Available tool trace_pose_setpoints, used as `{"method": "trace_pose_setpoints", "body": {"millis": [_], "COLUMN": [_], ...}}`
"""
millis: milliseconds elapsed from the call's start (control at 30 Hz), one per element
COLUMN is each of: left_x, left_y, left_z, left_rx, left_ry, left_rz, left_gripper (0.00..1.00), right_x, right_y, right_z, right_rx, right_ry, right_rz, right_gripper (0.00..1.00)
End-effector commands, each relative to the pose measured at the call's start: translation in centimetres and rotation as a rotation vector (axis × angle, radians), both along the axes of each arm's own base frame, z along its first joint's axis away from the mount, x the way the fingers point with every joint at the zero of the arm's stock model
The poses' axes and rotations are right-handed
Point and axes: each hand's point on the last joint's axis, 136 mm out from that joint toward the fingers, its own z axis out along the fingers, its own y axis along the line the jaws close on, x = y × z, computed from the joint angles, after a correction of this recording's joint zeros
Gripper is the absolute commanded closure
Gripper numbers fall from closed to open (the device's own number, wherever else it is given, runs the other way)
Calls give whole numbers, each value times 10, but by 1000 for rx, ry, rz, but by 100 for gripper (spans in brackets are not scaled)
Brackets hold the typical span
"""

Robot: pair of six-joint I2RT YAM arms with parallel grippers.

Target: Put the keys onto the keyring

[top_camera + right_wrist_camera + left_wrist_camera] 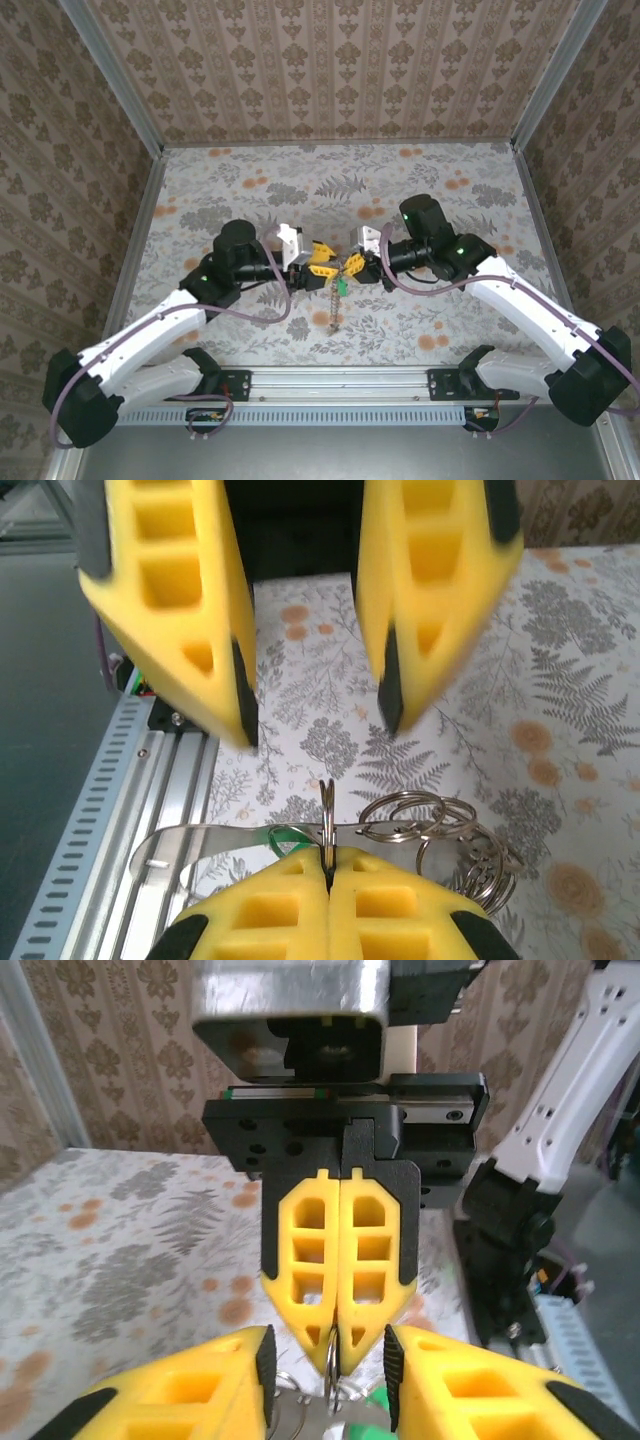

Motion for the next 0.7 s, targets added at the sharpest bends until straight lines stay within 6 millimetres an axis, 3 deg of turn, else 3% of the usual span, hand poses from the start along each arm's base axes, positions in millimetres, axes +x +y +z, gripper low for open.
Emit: {"method": "trace_pose_setpoints", "body": {"millis": [0, 333, 533, 667], "left_x": [-3, -3, -3, -4], "left_y": [15, -2, -7, -10], "left_z": [-19, -29, -28, -23], "left_rx": [159, 217, 207, 189], "left_ry": [26, 224, 233, 218], "left_rz": [4, -108, -130, -148], "left_gripper": [62, 61, 68, 68], "right_x": [1, 9, 8, 9], "right_y": [-6, -8, -5, -2], "right_z": [1, -10, -10, -12], "right_rx": [-80, -272, -284, -284], "right_ry": [-15, -78, -82, -77], "right_rz": [-12, -50, -41, -45], "right_gripper": [100, 100, 100, 100]}}
